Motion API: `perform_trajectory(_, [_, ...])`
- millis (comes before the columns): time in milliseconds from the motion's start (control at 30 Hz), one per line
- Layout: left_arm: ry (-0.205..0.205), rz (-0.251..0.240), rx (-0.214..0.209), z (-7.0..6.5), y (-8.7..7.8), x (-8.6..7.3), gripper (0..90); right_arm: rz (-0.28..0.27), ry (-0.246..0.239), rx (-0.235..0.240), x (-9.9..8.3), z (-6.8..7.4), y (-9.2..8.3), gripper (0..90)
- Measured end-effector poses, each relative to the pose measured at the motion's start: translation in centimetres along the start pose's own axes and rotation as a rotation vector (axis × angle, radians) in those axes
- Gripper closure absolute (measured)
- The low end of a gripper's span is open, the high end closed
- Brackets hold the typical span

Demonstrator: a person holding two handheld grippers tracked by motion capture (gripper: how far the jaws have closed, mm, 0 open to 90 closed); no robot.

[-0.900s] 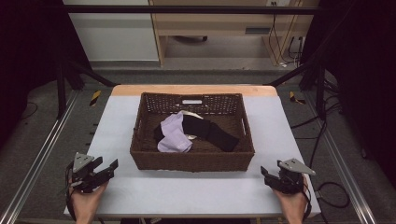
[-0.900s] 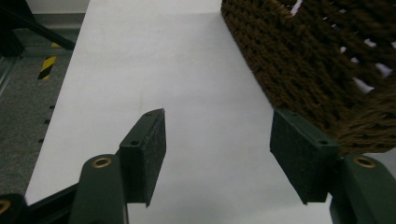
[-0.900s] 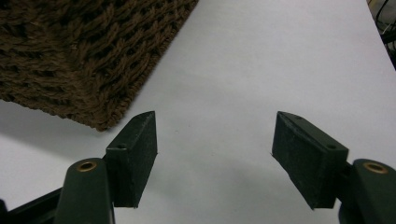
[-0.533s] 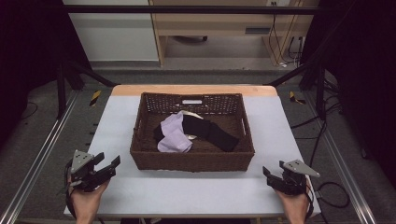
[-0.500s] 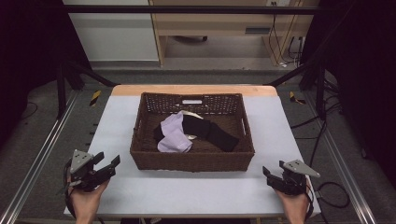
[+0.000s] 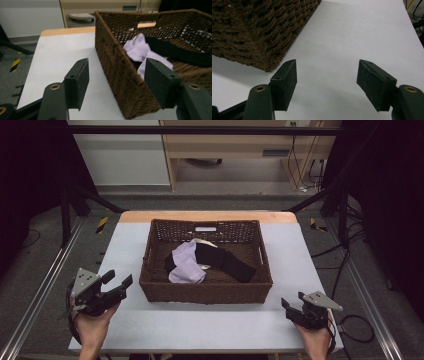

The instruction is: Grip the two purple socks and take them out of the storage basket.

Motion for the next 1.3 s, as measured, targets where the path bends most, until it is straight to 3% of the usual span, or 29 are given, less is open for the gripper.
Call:
perform_trajectory(233, [0.022,-0.032,-0.024,-1.6,0.3,3.4,37.4,-0.004,-0.007,0.001,0.1,0.1,0.0,33.1])
perform_trajectory(433, [0.071,-0.04,-0.036,-3.4,1.2,5.9,39.8,-0.009,-0.005,-0.012,0.3,0.0,-0.1,34.8])
perform_trajectory(667, [0.097,-0.036,-0.06,-5.3,2.3,8.3,42.7,-0.012,0.0,-0.008,0.2,-0.2,-0.1,36.8])
perform_trajectory(933, [0.124,-0.026,-0.064,-6.6,4.1,9.8,46.2,-0.012,-0.006,-0.013,0.3,-0.3,0.0,37.1])
perform_trajectory(1300, [0.168,-0.008,-0.025,-7.6,7.9,11.5,47.5,-0.008,-0.008,-0.004,0.2,-0.1,0.0,38.1])
Point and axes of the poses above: each handheld gripper's, and its own axes: y roughly forward along the jaws, x roughly out of its top, z roughly to its left, the point moved 9 cm from there along y, roughly forward along the jaws, and after that the axes turned 7 degrees about z, right-handed, at the moved point
